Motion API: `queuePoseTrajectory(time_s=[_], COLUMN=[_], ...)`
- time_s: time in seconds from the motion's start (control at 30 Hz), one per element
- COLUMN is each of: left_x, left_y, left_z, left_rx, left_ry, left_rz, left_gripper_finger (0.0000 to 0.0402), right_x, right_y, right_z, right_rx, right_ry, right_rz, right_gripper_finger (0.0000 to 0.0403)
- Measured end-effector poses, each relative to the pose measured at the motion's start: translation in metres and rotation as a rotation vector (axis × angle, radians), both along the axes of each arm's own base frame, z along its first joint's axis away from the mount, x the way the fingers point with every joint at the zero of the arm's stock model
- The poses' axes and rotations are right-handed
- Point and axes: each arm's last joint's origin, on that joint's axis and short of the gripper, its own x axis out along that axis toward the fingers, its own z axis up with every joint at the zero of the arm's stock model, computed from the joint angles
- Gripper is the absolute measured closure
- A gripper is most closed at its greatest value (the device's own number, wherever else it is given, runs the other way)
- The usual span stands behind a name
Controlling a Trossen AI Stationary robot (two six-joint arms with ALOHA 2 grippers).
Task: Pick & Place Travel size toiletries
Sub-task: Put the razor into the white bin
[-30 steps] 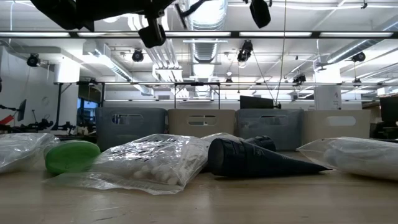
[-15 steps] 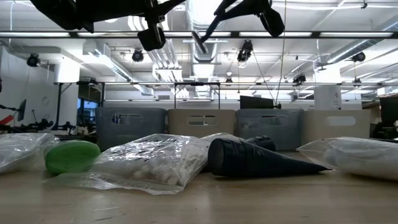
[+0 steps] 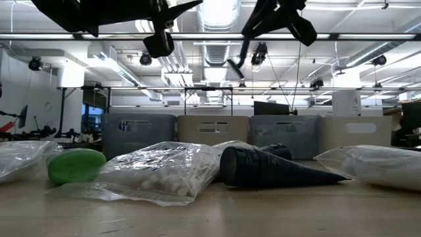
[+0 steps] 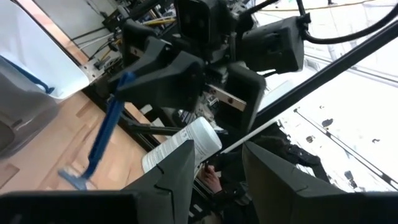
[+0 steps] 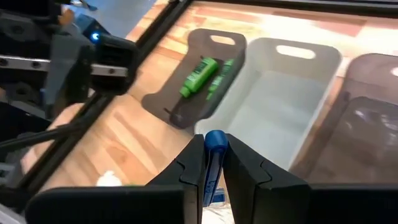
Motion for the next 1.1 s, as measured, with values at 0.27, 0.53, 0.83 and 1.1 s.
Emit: queuePoseTrajectory(time_s=[0.27,0.53,0.83,1.1], left_x=[0.000,0.000,0.000,0.001], left_y=[0.000,0.000,0.000,0.000], left_z=[-0.003,-0.006,-0.006,-0.007], left_rx=[0.000,0.004,0.022,0.048], left_ry=[0.026,0.056,0.059,0.058], left_rz=[-0.006,-0.007,-0.010,-0.007], left_gripper_finger=[0.0262,0.0262,0.0262,0.0262], right_x=[-0.023,-0.053,-0.078,-0.092], right_y=[-0.011,-0.025,-0.039,-0.061], right_z=[0.001,0.008,0.005,0.000], right_rx=[0.015,0.017,0.020,0.065], right_ry=[0.099,0.178,0.331,0.489], right_rz=[-0.124,-0.249,-0.359,-0.459], right_gripper_finger=[0.0362,0.0366,0.0367,0.0367])
